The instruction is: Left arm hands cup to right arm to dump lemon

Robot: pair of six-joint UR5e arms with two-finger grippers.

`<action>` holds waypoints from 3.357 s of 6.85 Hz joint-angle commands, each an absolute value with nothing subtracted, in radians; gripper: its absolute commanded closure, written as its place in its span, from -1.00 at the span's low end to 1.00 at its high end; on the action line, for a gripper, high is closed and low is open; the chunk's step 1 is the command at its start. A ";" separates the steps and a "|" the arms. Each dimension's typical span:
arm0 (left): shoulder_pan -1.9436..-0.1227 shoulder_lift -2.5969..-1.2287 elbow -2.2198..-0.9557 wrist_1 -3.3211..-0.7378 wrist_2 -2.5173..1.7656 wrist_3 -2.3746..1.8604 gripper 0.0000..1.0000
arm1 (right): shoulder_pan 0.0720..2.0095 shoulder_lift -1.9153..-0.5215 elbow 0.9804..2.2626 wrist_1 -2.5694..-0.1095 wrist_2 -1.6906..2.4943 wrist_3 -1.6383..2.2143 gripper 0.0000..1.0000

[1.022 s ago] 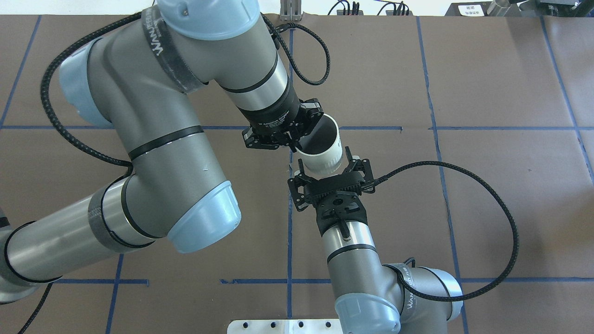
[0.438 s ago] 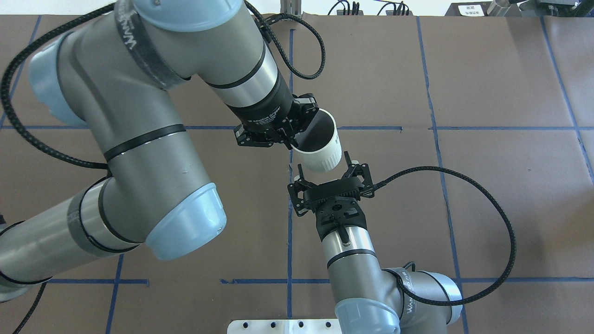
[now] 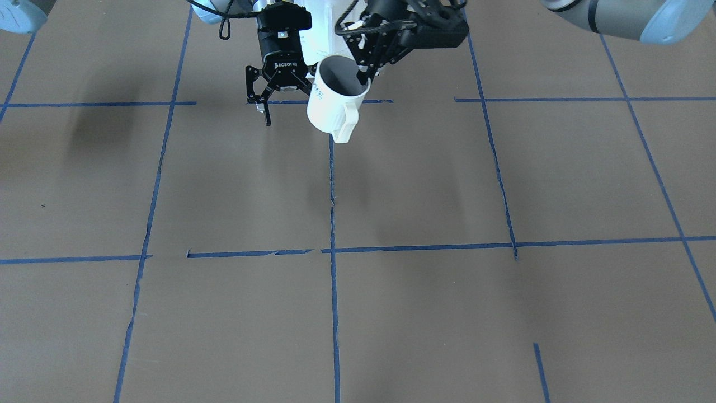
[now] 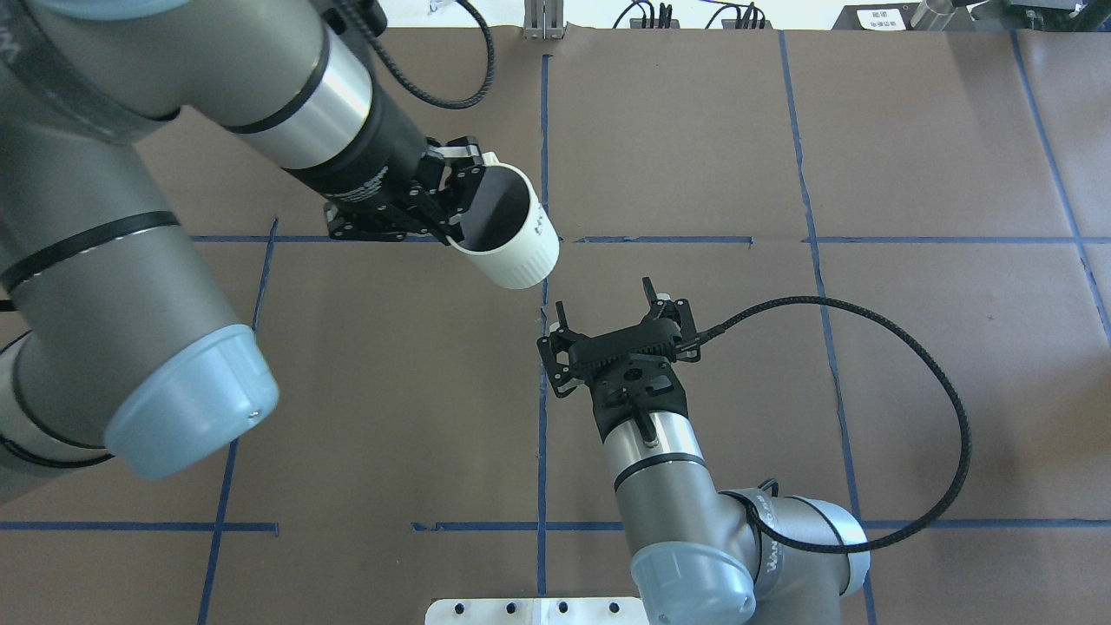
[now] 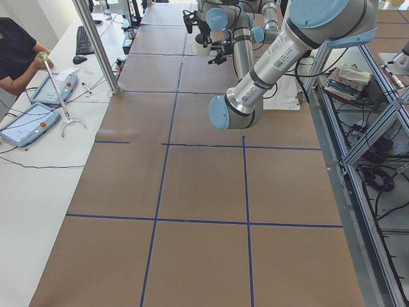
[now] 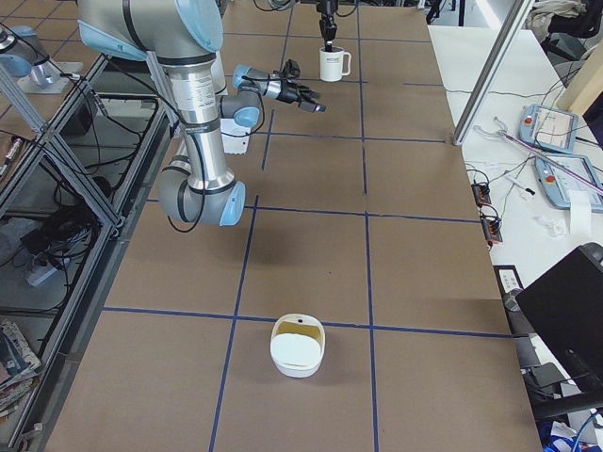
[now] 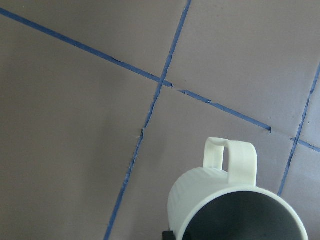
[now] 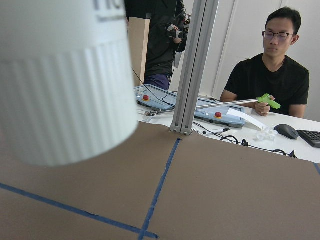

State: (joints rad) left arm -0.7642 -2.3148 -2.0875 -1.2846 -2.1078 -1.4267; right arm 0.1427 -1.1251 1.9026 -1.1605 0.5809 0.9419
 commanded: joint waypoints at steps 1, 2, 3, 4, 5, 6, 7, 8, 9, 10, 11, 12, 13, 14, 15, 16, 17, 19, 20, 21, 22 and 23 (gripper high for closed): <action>-0.849 -2.125 -2.152 -1.288 -2.111 -1.153 1.00 | 0.288 -1.162 1.910 -1.161 0.806 0.942 -1.00; -0.886 -1.999 -2.183 -1.305 -2.112 -0.997 1.00 | 0.367 -1.195 1.916 -1.160 0.922 0.937 -1.00; -0.928 -1.902 -2.183 -1.319 -2.112 -0.883 1.00 | 0.449 -1.206 1.917 -1.161 1.028 0.927 -1.00; -0.968 -1.785 -2.172 -1.377 -2.115 -0.764 1.00 | 0.528 -1.247 1.919 -1.158 1.158 0.914 -1.00; -1.039 -1.707 -2.130 -1.438 -2.140 -0.650 1.00 | 0.611 -1.271 1.939 -1.160 1.264 0.847 -1.00; -1.095 -1.606 -2.071 -1.512 -2.240 -0.527 1.00 | 0.714 -1.304 1.960 -1.173 1.423 0.812 -1.00; -1.103 -1.567 -2.010 -1.564 -2.244 -0.522 1.00 | 0.807 -1.356 1.974 -1.190 1.592 0.808 -1.00; -1.104 -1.559 -1.934 -1.612 -2.249 -0.523 1.00 | 0.875 -1.362 1.977 -1.278 1.683 0.796 -1.00; -1.101 -1.546 -1.868 -1.652 -2.250 -0.529 1.00 | 0.979 -1.356 1.977 -1.402 1.847 0.666 -1.00; -1.100 -1.551 -1.836 -1.669 -2.250 -0.537 1.00 | 1.070 -1.353 1.977 -1.466 1.988 0.573 -1.00; -1.101 -1.551 -1.830 -1.683 -2.252 -0.552 1.00 | 1.118 -1.368 1.976 -1.535 2.062 0.563 -1.00; -1.100 -1.552 -1.807 -1.730 -2.253 -0.611 1.00 | 1.133 -1.400 2.002 -1.577 2.080 0.557 -1.00; -1.100 -1.542 -1.772 -1.806 -2.253 -0.629 1.00 | 1.134 -1.428 2.017 -1.577 2.083 0.537 -1.00; -1.100 -1.542 -1.740 -1.869 -2.252 -0.664 0.95 | 1.134 -1.431 2.011 -1.580 2.098 0.537 -1.00; -1.100 -1.540 -1.733 -1.915 -2.253 -0.679 0.76 | 1.135 -1.422 2.011 -1.624 2.126 0.537 -1.00; -1.100 -1.540 -1.720 -1.922 -2.252 -0.677 -0.98 | 1.144 -1.417 2.017 -1.641 2.143 0.537 -1.00; -1.100 -1.539 -1.720 -1.922 -2.253 -0.673 -1.00 | 1.146 -1.422 2.017 -1.643 2.146 0.537 -1.00; -1.135 -1.526 -1.750 -1.921 -2.312 -0.666 -1.00 | 1.147 -1.448 2.014 -1.655 2.145 0.537 -1.00; -1.217 -1.516 -1.759 -1.918 -2.327 -0.626 -1.00 | 1.178 -1.475 2.016 -1.689 2.146 0.535 -1.00; -1.320 -1.514 -1.758 -1.895 -2.344 -0.486 -1.00 | 1.212 -1.502 2.011 -1.719 2.189 0.535 -1.00; -1.413 -1.499 -1.767 -1.829 -2.347 -0.331 -1.00 | 1.276 -1.541 2.014 -1.741 2.248 0.520 -1.00; -1.493 -1.485 -1.785 -1.728 -2.347 -0.158 -1.00 | 1.328 -1.608 2.019 -1.743 2.300 0.402 -1.00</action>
State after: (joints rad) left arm -1.3892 -1.5011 -1.7682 -1.8284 -2.3434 -0.3552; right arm 1.2627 -1.5398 2.0147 -1.7299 2.2368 0.4984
